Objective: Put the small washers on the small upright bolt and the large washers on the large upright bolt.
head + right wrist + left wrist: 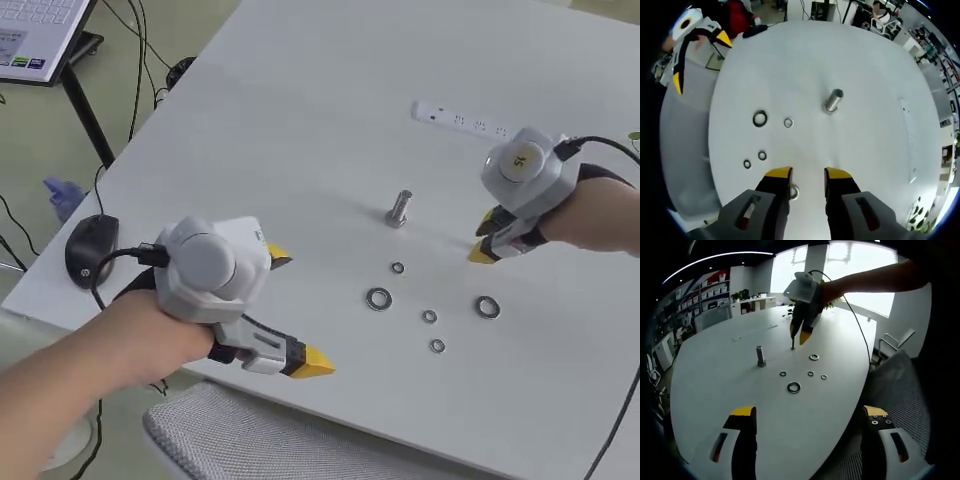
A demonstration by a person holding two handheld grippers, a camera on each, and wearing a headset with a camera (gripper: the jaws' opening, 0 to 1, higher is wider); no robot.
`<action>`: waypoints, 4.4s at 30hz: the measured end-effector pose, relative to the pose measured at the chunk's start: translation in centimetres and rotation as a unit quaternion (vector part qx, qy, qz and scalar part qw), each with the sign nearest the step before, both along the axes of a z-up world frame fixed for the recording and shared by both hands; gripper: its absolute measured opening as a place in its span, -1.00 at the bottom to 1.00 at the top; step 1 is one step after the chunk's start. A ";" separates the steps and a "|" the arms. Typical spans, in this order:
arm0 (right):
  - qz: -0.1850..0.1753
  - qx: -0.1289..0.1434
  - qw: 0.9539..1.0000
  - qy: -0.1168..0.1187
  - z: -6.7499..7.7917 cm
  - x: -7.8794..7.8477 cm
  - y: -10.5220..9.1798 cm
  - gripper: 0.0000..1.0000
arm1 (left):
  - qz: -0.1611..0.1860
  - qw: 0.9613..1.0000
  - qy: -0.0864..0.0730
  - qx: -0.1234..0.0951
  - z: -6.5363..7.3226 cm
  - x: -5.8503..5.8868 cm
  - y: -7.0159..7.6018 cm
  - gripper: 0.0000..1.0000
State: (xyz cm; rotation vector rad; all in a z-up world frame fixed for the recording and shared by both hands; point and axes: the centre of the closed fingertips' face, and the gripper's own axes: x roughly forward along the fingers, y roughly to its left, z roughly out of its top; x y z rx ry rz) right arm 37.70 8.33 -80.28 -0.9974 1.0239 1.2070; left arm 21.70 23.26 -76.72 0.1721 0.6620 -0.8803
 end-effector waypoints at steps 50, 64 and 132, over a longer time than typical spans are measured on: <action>0.044 0.011 0.999 0.015 -6.7 -2.2 7.1 -0.45 | 0.079 0.997 -0.014 -0.009 0.4 0.9 2.7 0.87; 0.041 0.000 0.999 0.019 -6.7 -2.2 7.0 -0.57 | 0.077 0.997 -0.013 -0.012 0.5 0.7 2.8 0.80; -0.132 -0.021 0.991 0.007 -1.9 1.0 -7.7 -0.75 | 0.032 0.999 -0.014 -0.018 0.0 1.8 1.2 0.79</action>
